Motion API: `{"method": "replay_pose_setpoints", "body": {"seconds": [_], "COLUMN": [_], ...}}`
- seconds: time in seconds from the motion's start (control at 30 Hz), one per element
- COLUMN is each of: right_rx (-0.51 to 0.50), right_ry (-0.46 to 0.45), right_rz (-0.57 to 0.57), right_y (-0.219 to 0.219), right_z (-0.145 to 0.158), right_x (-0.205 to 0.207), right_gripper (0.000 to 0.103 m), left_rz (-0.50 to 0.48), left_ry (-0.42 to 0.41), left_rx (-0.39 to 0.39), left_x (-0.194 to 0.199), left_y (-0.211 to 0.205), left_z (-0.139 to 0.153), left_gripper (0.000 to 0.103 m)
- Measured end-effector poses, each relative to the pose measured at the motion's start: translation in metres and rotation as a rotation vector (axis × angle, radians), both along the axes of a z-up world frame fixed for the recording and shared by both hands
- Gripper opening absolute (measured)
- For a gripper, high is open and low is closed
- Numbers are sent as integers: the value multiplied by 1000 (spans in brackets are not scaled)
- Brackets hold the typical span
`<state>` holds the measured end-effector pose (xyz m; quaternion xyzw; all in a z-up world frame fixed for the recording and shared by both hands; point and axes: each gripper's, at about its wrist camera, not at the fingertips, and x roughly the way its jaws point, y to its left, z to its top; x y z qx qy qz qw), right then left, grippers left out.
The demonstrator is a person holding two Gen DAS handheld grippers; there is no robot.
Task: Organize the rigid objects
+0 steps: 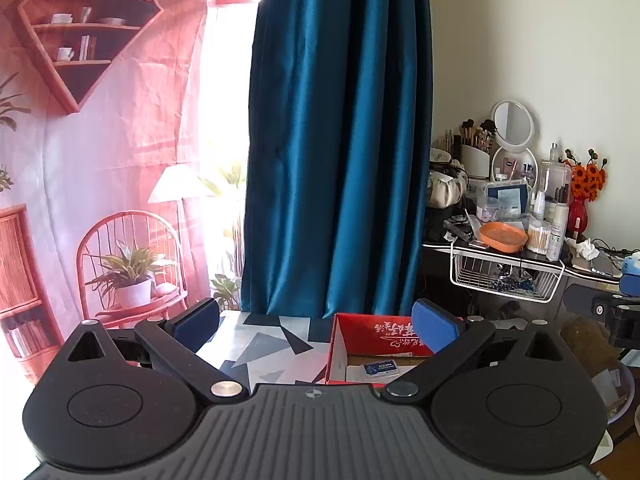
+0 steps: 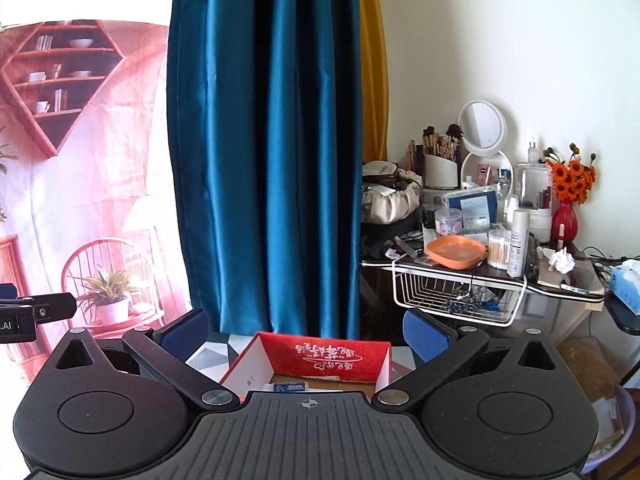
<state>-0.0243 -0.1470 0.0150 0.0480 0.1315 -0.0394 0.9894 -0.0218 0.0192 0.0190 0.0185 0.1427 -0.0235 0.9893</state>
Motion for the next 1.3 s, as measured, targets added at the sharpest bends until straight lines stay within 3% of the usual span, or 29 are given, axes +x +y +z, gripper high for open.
{"method": "replay_pose_setpoints", "body": {"seconds": [1.3], "right_rx": [-9], "right_ry": [3], "right_rz": [-4], "right_y": [-4], "right_z": [2], "right_x": [-1], "right_gripper": [103], "left_rz": [1], "left_ry": [6], "left_rx": [-29], "left_x": [-2], "left_y": [3], "left_z": [-3], "left_gripper": [103]}}
